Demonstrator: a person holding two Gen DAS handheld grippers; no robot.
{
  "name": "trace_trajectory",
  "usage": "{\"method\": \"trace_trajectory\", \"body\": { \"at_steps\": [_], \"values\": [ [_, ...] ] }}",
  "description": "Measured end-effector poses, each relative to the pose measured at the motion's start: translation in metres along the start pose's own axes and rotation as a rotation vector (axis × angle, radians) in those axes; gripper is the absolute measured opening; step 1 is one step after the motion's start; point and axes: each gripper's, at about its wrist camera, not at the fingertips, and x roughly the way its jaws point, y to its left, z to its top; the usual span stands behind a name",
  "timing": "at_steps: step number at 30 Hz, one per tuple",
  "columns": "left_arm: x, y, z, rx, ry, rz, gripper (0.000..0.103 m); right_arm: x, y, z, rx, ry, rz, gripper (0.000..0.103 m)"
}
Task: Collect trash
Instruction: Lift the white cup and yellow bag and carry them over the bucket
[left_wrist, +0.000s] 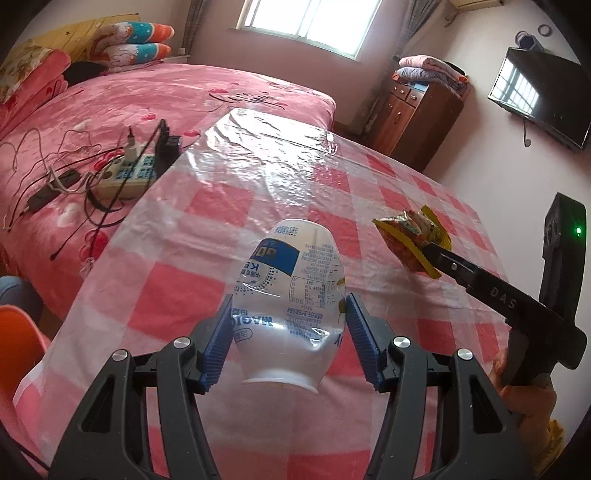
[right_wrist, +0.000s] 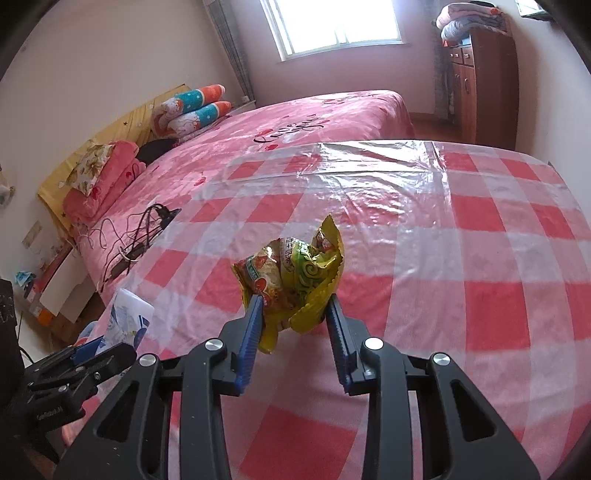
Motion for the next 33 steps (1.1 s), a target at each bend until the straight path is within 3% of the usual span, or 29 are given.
{"method": "trace_trajectory", "body": {
  "at_steps": [19, 33],
  "values": [
    [-0.055, 0.052, -0.023, -0.089, -0.062, 0.031, 0.061, -0.024, 0.068, -0.03, -0.102, 0.01, 0.049, 0.036],
    [-0.085, 0.099, -0.035, -0.167, -0.092, 0.111, 0.061, -0.026, 0.12, -0.035, -0.179, 0.039, 0.107, 0.036]
  ]
}}
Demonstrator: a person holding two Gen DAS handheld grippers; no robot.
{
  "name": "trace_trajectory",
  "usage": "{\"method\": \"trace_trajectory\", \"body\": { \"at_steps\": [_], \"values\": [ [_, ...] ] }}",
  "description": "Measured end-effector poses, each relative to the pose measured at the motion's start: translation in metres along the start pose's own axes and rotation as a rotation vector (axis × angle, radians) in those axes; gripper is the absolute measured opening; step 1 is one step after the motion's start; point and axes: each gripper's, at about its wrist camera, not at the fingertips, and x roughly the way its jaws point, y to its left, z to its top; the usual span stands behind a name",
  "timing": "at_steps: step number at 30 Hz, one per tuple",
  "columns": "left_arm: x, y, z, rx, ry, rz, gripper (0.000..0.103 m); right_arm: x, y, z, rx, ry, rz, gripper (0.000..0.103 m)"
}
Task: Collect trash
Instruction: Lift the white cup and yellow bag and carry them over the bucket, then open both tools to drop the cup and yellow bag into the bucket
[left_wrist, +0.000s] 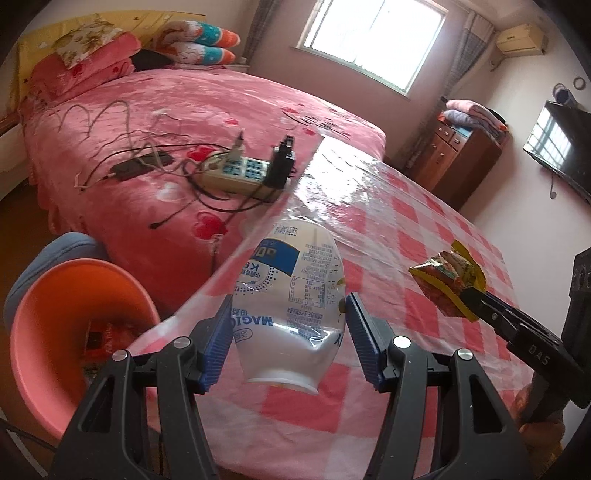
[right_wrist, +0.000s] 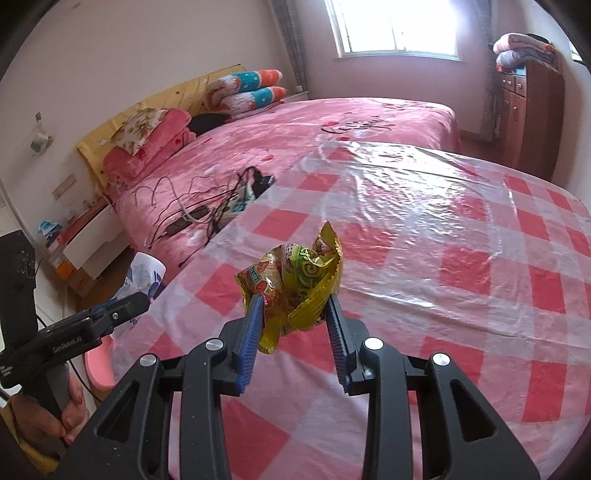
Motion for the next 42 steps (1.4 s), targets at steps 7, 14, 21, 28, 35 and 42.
{"method": "trace_trajectory", "body": {
  "at_steps": [7, 14, 21, 28, 35, 42],
  "values": [
    [-0.009, 0.031, -0.001, -0.037, -0.01, 0.048, 0.061, 0.007, 0.036, 0.001, -0.06, 0.021, 0.041, 0.036],
    [-0.017, 0.065, -0.005, -0.071, -0.016, 0.116, 0.061, 0.017, 0.086, 0.004, -0.151, 0.044, 0.093, 0.036],
    [-0.022, 0.102, -0.014, -0.115, -0.008, 0.183, 0.061, 0.032, 0.138, 0.001, -0.254, 0.079, 0.156, 0.036],
    [-0.021, 0.138, -0.026, -0.182, 0.013, 0.227, 0.061, 0.049, 0.185, -0.005, -0.351, 0.119, 0.211, 0.036],
    [-0.015, 0.172, -0.036, -0.265, 0.033, 0.255, 0.061, 0.07, 0.234, -0.004, -0.423, 0.126, 0.269, 0.039],
    [-0.02, 0.201, -0.044, -0.354, 0.005, 0.28, 0.081, 0.085, 0.238, -0.002, -0.368, 0.125, 0.299, 0.08]
  ]
}}
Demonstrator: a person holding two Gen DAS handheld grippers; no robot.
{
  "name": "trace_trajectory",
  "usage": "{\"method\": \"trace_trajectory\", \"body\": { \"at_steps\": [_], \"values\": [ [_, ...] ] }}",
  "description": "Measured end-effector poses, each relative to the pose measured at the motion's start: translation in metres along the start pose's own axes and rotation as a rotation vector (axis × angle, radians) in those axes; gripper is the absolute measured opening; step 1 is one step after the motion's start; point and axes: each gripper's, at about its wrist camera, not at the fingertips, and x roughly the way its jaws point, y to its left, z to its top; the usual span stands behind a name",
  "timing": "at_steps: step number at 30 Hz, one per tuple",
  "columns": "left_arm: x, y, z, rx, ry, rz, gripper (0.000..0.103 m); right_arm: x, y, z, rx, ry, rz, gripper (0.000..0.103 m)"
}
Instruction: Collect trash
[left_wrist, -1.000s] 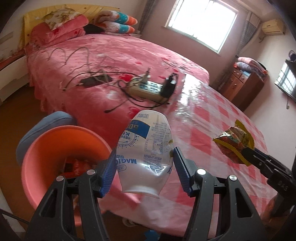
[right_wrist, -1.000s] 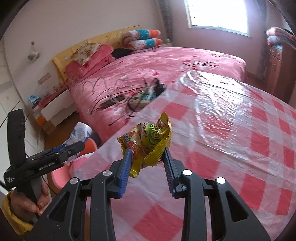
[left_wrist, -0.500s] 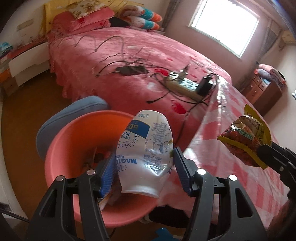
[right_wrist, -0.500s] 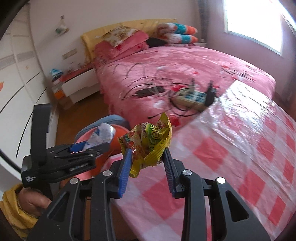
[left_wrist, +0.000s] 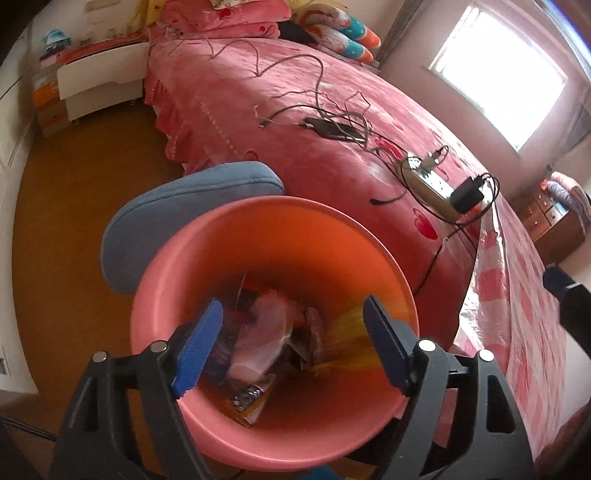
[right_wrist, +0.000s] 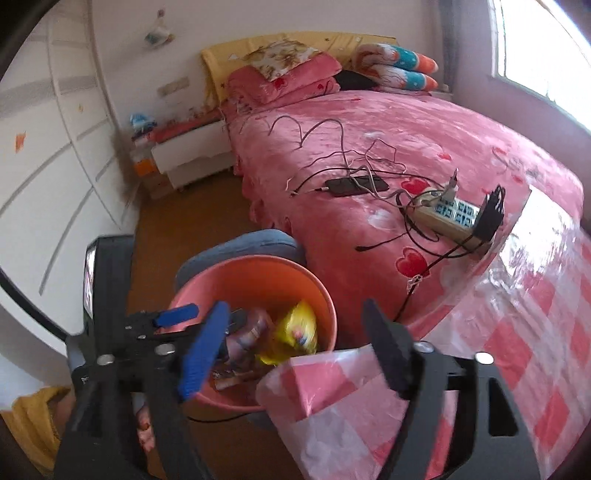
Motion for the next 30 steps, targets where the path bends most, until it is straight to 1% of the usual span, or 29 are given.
{"method": "trace_trajectory", "body": {
  "at_steps": [3, 7, 10, 12, 15, 18, 27, 30],
  "values": [
    [-0.004, 0.002, 0.001, 0.004, -0.031, 0.006, 0.086, -0.01, -0.015, -0.003, 0.047, -0.03, -0.041, 0.09],
    [-0.011, -0.006, 0.003, 0.032, -0.065, 0.0, 0.091, -0.025, -0.036, -0.01, 0.112, -0.049, -0.095, 0.092],
    [-0.015, -0.021, 0.004, 0.09, -0.076, -0.002, 0.093, -0.037, -0.054, -0.018, 0.163, -0.062, -0.126, 0.093],
    [-0.018, -0.036, 0.003, 0.154, -0.079, 0.024, 0.094, -0.043, -0.062, -0.024, 0.179, -0.067, -0.151, 0.093],
    [-0.026, -0.056, 0.0, 0.232, -0.11, 0.049, 0.094, -0.057, -0.073, -0.034, 0.197, -0.09, -0.187, 0.093],
    [-0.034, -0.072, -0.003, 0.268, -0.132, 0.03, 0.095, -0.069, -0.083, -0.043, 0.217, -0.113, -0.221, 0.093],
    [-0.056, -0.124, -0.01, 0.333, -0.183, -0.068, 0.096, -0.102, -0.119, -0.076, 0.293, -0.153, -0.322, 0.093],
    [-0.06, -0.143, -0.012, 0.355, -0.188, -0.098, 0.096, -0.114, -0.129, -0.085, 0.317, -0.17, -0.355, 0.093]
  ]
}}
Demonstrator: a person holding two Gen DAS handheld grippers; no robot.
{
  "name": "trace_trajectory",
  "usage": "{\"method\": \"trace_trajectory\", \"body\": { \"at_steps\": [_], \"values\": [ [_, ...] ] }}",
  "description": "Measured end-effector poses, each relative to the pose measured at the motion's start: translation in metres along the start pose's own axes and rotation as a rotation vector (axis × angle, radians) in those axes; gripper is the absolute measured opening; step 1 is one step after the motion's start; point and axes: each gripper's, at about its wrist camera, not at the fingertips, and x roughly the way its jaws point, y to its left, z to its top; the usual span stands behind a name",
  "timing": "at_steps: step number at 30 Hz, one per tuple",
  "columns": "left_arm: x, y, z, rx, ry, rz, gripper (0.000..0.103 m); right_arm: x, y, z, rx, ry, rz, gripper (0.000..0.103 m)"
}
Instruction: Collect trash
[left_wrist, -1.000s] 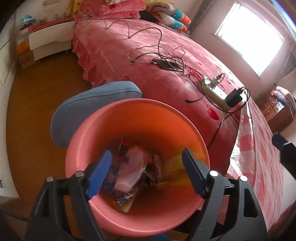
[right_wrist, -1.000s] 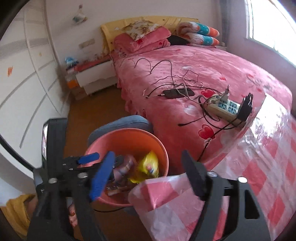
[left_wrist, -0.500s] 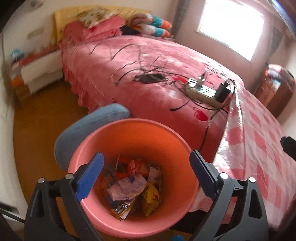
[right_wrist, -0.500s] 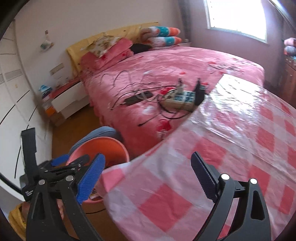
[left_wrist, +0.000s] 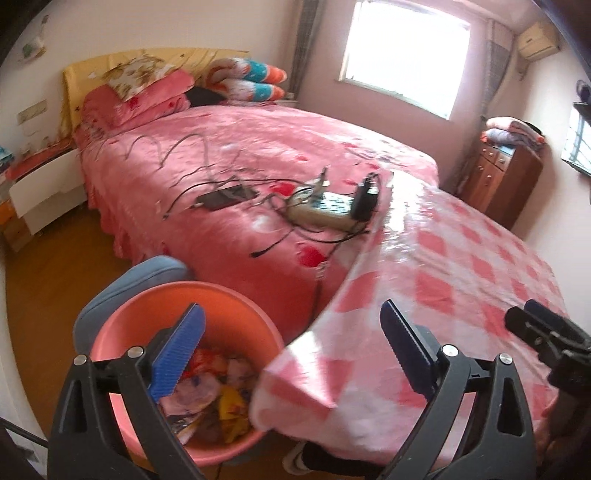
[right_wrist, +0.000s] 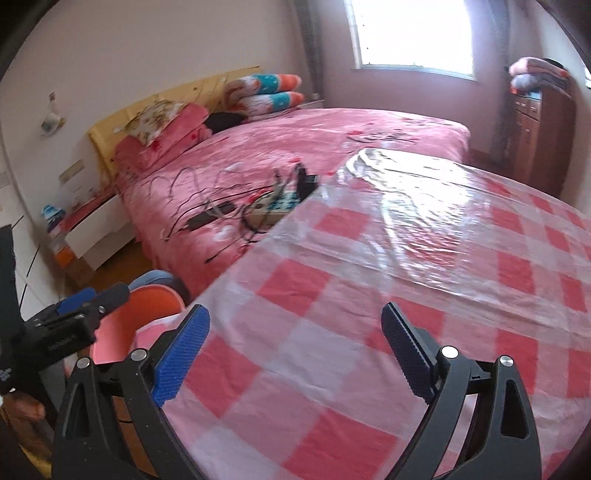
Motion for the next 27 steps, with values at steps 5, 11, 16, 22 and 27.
{"method": "trace_trajectory", "body": {
  "at_steps": [5, 11, 16, 22, 27],
  "values": [
    [-0.002, -0.029, 0.005, 0.025, -0.008, -0.052, 0.096, -0.014, -0.026, -0.004, 0.021, -0.041, -0.064, 0.093],
    [0.0, -0.06, 0.011, 0.028, 0.004, -0.103, 0.097, -0.026, -0.056, -0.008, 0.062, -0.066, -0.101, 0.095],
    [-0.001, -0.087, 0.012, 0.065, -0.002, -0.124, 0.097, -0.035, -0.077, -0.011, 0.094, -0.082, -0.129, 0.095],
    [0.002, -0.124, 0.013, 0.116, 0.009, -0.157, 0.097, -0.047, -0.1, -0.012, 0.122, -0.1, -0.167, 0.095],
    [0.005, -0.153, 0.009, 0.151, 0.023, -0.18, 0.098, -0.056, -0.122, -0.016, 0.16, -0.108, -0.204, 0.095]
  ]
}}
